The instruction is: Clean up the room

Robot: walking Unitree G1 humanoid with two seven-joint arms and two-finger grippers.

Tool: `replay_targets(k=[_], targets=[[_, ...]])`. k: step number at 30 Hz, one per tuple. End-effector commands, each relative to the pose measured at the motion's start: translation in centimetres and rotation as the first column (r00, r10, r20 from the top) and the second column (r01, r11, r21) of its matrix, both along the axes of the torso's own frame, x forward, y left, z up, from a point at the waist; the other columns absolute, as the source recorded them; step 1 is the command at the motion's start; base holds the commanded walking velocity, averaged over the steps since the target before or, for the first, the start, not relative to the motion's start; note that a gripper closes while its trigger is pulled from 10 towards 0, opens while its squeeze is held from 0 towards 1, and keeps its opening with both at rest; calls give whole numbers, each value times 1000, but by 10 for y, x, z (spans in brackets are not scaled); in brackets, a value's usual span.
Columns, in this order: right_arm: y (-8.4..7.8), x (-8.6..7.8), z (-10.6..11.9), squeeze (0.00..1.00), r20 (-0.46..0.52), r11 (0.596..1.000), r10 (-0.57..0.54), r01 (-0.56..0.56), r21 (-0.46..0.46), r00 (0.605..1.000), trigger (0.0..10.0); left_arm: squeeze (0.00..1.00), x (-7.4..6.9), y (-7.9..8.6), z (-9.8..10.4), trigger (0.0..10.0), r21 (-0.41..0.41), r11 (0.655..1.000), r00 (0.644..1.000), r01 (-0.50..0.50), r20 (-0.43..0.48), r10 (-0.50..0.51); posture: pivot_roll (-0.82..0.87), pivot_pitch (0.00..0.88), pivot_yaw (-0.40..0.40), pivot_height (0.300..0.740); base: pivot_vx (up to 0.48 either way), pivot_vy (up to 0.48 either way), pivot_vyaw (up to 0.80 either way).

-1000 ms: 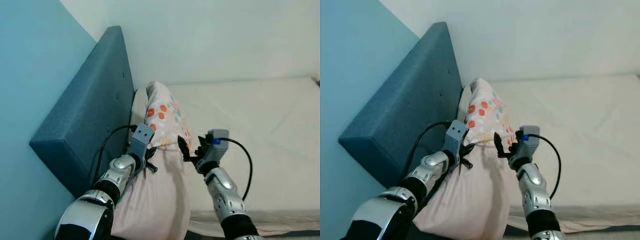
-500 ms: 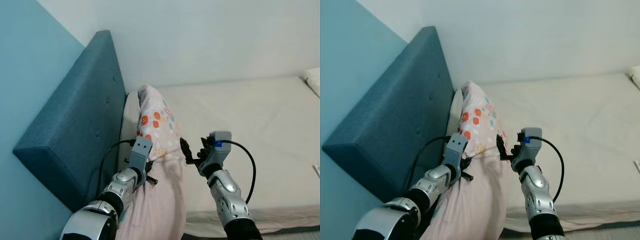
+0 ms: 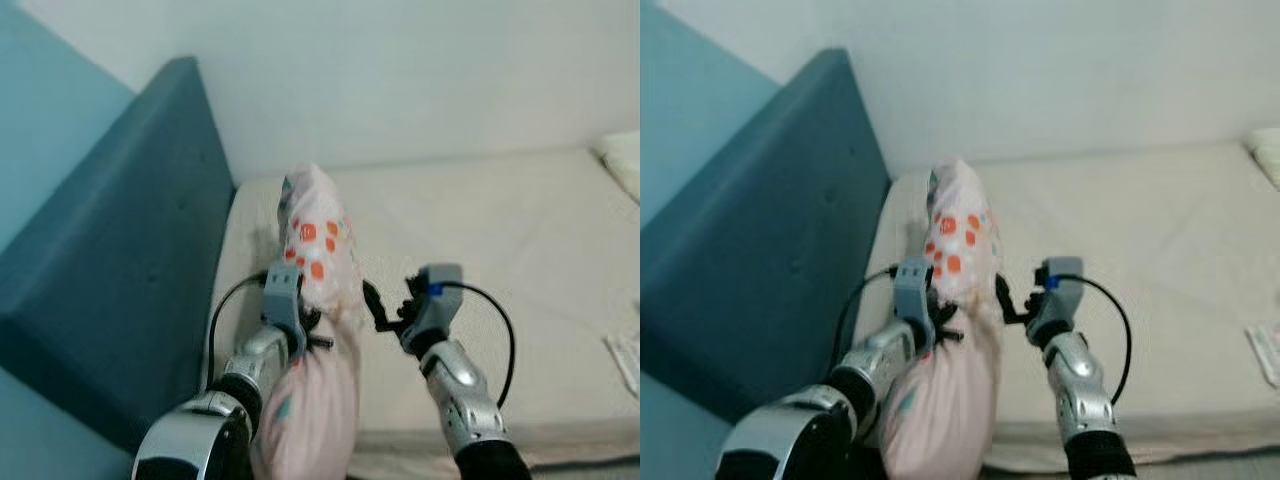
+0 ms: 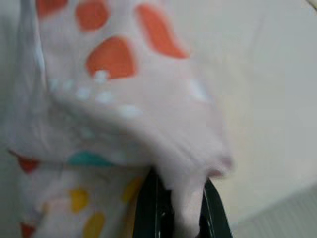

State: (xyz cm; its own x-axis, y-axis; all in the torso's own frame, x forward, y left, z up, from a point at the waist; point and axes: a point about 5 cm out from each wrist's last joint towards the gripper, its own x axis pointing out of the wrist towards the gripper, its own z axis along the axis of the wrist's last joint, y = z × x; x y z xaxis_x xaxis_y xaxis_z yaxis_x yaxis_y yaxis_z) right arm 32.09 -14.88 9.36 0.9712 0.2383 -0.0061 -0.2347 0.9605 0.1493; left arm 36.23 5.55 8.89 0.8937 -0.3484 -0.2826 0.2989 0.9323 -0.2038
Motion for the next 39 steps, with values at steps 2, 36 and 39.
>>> replay_targets(k=[2,36,39], targets=[[7,-4,-5,0,-22,1000,14,-13,7,1000,10000,0,20,30,28,10000,87,981,979,-173,126,162,-246,132,86,740,0,0,0],[2,-27,-3,0,-40,1000,8,-8,-16,999,10000,1000,-5,88,-23,10000,731,653,978,-198,190,83,-365,210,51,740,0,0,0],[2,-26,-3,0,-40,1000,5,-6,-17,999,10000,1000,-1,86,-14,10000,763,614,972,-200,232,29,-358,211,51,740,0,0,0]])
